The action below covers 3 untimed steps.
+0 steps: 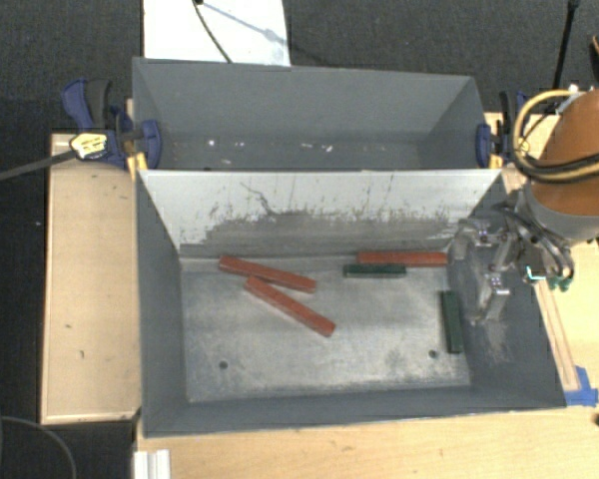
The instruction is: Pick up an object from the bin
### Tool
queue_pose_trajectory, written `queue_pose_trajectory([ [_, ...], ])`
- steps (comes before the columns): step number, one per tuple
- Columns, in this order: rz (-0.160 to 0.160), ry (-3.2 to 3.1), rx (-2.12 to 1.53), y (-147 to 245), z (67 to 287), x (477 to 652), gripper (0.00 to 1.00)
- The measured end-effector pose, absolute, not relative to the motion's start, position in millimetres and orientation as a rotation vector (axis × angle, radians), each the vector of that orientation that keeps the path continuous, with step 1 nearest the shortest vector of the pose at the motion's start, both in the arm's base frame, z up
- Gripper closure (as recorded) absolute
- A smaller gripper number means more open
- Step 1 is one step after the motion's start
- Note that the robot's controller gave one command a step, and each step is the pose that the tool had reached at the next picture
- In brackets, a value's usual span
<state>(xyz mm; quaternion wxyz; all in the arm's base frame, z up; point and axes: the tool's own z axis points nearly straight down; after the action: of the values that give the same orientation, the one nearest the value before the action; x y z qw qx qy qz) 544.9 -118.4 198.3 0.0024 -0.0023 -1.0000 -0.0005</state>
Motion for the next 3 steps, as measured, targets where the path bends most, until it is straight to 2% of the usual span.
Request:
queue_pose_trajectory([
  [1,-0.003,-3.058,0.706,-136,119,565.1,0.00],
  [2,-0.026,-2.875,1.274,-142,71,547.3,0.00],
  [3,-0.014,-2.875,1.276,-145,71,547.5,1.00],
])
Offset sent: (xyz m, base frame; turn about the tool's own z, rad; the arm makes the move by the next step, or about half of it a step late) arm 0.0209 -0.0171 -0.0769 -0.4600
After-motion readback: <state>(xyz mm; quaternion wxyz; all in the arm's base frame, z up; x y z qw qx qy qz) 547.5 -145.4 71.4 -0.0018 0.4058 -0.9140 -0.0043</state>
